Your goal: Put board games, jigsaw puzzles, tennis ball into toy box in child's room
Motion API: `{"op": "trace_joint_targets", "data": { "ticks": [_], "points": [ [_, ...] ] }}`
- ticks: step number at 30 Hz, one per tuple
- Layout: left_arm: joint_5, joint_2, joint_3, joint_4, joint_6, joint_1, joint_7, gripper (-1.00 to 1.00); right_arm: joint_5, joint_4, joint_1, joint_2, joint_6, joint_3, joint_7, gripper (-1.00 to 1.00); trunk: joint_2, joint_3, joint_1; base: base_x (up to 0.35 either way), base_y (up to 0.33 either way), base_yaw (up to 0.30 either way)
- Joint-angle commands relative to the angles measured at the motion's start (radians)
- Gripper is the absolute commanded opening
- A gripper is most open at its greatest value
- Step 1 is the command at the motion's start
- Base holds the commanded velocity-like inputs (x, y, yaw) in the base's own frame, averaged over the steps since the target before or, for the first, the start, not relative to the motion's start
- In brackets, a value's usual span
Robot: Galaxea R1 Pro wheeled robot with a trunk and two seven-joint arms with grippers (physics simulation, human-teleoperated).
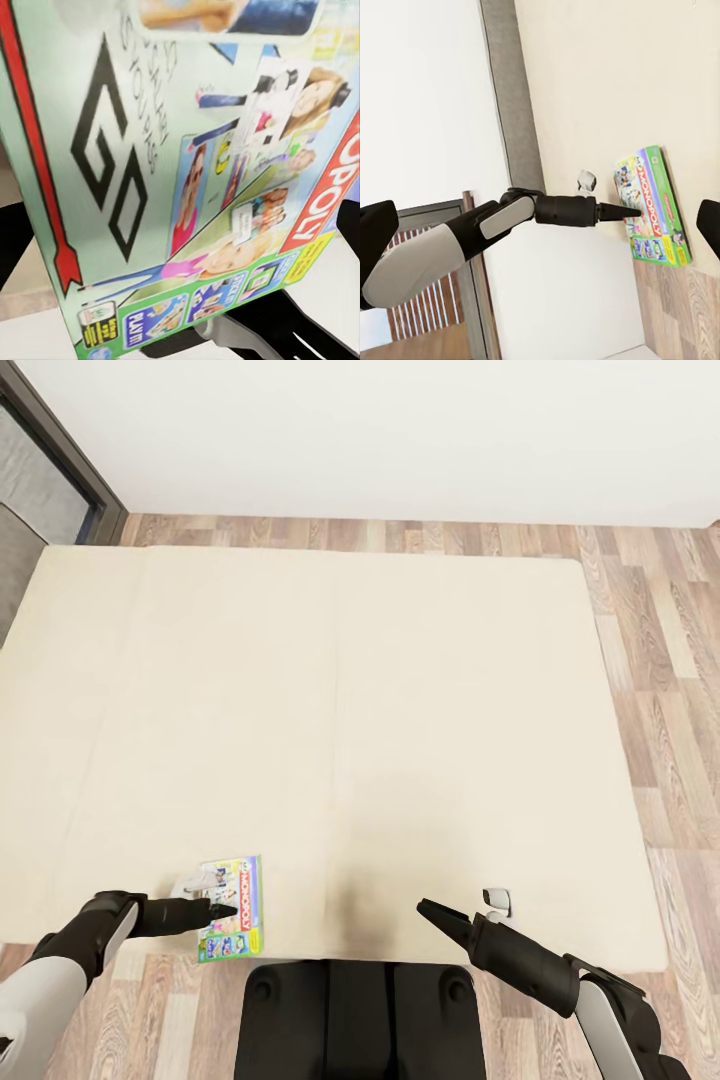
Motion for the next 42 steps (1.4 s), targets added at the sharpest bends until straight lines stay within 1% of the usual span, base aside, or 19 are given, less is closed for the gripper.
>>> {"op": "trace_joint_targets", "data": {
  "ticks": [1,14,36,42],
  "points": [
    [0.013,-0.011,0.01,-0.001,0.006,0.0,-0.009,1.0,-0.003,0.0,0.0,0.0,0.005,-0.001,0.001,1.0,-0.001,-0.001,0.001,0.0,0.0,0.0],
    [0.013,-0.009,0.013,-0.001,0.005,0.0,-0.011,1.0,-0.003,0.0,0.0,0.0,0.005,0.0,0.001,1.0,-0.001,0.007,0.001,0.0,-0.004,0.0],
    [0.013,-0.009,0.012,-0.001,0.005,0.0,-0.01,1.0,-0.002,0.001,0.0,0.001,0.005,0.001,0.0,1.0,-0.001,0.007,0.001,0.0,-0.105,0.0],
    [0.011,-0.009,0.013,-0.002,-0.028,0.0,-0.011,1.0,-0.003,0.003,0.0,0.001,0.005,0.001,-0.001,1.0,-0.001,0.007,0.001,0.0,-0.145,0.0]
  ]
}}
